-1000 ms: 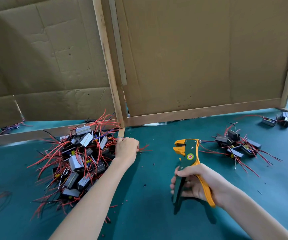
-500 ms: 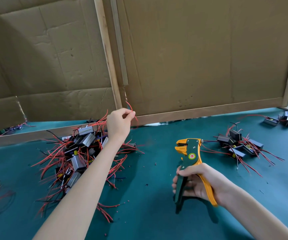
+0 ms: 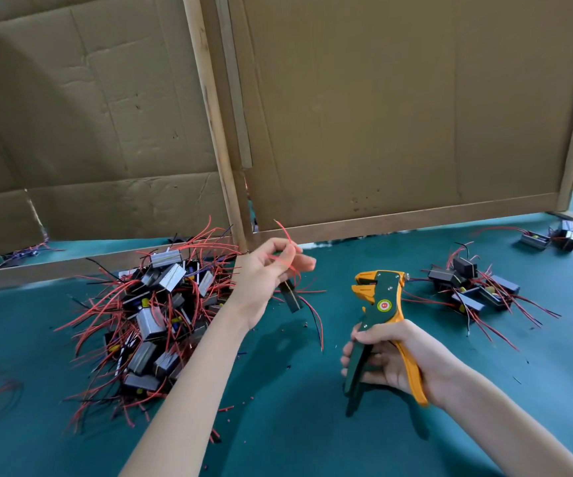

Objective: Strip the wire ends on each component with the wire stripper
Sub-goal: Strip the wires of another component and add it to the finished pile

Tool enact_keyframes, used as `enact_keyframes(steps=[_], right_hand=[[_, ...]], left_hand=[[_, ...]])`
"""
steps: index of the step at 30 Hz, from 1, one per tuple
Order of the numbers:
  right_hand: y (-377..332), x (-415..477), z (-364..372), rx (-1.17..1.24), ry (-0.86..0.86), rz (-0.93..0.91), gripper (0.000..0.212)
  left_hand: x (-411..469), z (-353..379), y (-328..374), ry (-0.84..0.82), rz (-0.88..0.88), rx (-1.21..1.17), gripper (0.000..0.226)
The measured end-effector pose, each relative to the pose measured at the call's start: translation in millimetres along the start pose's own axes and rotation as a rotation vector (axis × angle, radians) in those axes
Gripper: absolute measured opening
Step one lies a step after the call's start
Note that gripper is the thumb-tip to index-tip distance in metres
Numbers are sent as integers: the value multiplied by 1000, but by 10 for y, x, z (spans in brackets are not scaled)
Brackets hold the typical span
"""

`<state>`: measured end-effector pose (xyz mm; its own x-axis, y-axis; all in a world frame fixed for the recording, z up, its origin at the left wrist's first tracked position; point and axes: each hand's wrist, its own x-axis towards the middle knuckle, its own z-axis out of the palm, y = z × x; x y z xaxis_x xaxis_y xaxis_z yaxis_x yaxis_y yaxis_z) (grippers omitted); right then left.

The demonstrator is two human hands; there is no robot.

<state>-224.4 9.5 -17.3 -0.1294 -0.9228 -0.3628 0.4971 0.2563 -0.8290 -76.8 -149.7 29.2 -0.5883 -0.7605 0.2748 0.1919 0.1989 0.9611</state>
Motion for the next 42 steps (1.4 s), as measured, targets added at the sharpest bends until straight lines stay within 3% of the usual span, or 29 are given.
enact_keyframes(steps=[3,6,8,11,13,14,15,16,18,19,22,29,32,37,42], right_hand=[[-12,12,-19,6,14,-19,23],[-16,23,-35,19,16,-25,22],[-17,32,-45,19,17,-26,22],[-12,45,-56,14,25,-24,20],[-9,47,-54,19,30,-27,21],[-9,47,-53,26,31,-30,22],[-11,46,-50,33,33,-32,23],[-14,42,-43,40,33,-33,22],[-18,38,-36,33,35,-31,21],[-21,34,-35,27,35,-30,21],[-28,19,-26,32,25,-24,21],[-26,-1,-27,48,19,-28,24],[-17,-9,-18,21,11,-30,27],[-25,-43,1,-41,-71,-47,17],[-10,-81,23,-54,-163,-98,12]], left_hand=[[-32,-107,18,-3,-120,317,17],[-16,-267,137,-125,-261,748,36],[-2,-307,245,-45,-249,916,44],[-35,-192,389,319,-106,1008,57],[-92,-100,484,569,187,1078,69],[-114,-62,525,563,369,1114,71],[-130,-31,552,422,488,1133,70],[-144,-6,573,171,491,1115,68],[-175,35,509,-359,161,1127,59],[-171,39,415,-535,-7,1217,55],[-132,-25,76,-697,-274,1456,44],[-14,-294,-104,-699,-291,1341,17],[-11,-284,-129,-558,-244,1205,16],[-12,-96,-103,-239,-38,770,16],[-45,44,-54,-175,42,583,29]])
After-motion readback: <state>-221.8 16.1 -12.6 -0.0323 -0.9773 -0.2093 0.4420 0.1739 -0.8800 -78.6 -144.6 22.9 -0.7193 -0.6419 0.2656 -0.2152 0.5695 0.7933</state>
